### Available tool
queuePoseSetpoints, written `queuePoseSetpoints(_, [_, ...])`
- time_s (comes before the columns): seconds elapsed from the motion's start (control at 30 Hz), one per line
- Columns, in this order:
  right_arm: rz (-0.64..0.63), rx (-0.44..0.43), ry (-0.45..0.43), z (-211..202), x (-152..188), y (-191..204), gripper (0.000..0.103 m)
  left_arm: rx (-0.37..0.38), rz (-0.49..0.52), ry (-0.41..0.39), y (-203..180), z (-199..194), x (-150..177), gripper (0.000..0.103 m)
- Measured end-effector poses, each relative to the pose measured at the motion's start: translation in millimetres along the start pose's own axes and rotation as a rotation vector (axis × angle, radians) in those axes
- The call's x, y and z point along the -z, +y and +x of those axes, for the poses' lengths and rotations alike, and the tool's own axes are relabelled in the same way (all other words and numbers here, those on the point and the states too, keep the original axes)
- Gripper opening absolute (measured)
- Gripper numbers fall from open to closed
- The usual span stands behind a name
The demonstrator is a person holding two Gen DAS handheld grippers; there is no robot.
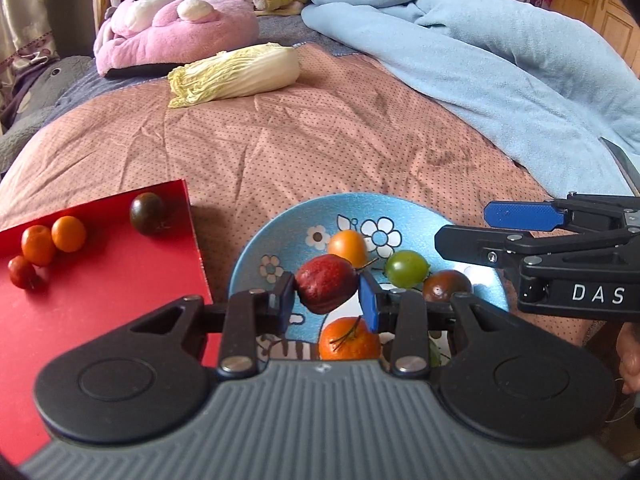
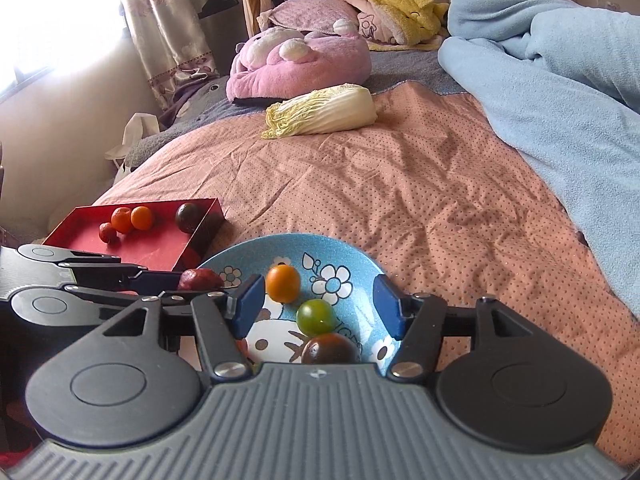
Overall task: Organize fruits
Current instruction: 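Lower the orange tomato onto the plate and open the right gripper while the left brings the jujube over, then open the left gripper to drop the red jujube onto the plate, then move both grippers back to the tray and grasp a dark brown tomato with the right gripper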
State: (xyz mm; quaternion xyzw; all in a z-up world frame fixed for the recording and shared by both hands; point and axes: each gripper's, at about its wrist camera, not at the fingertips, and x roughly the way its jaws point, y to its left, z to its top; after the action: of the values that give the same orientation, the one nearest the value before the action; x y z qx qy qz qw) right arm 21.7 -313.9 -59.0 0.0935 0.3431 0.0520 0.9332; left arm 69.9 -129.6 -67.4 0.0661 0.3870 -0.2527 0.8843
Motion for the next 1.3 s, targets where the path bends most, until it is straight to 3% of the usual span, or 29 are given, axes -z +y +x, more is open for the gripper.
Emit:
queuePoseSetpoints(0.23, [0.029, 0.005, -0.010, -7, -4, -5, 0.067, -0.001, 0.003, -0.003, -1, -5, -1, 0.039])
queuePoseSetpoints(0.4, [0.026, -0.001, -0.021, -15, -8, 2, 0.073, -0.010, -0.009, -0.033, 4, -17, -4, 0.055])
queuePoseSetpoints(0.6, [-0.008, -0.019, -0.021, -22, -16, 18, 0.073, -0.018, -0.046, -0.068, 21, -37, -9, 0.058])
queuePoseSetpoints(0.9, [-0.110, -0.131, 0.019, -8, -17, 77, 0.074, -0.234, -0.148, -0.062, 99, -54, -14, 0.058])
queuePoseSetpoints(1.07, [-0.172, -0.192, 0.048, 8, -16, 111, 0.074, -0.322, -0.252, -0.037, 142, -59, -7, 0.058])
queuePoseSetpoints(1.3, [-0.275, -0.232, 0.055, 45, -35, 155, 0.072, -0.429, -0.323, -0.012, 195, -57, -5, 0.058])
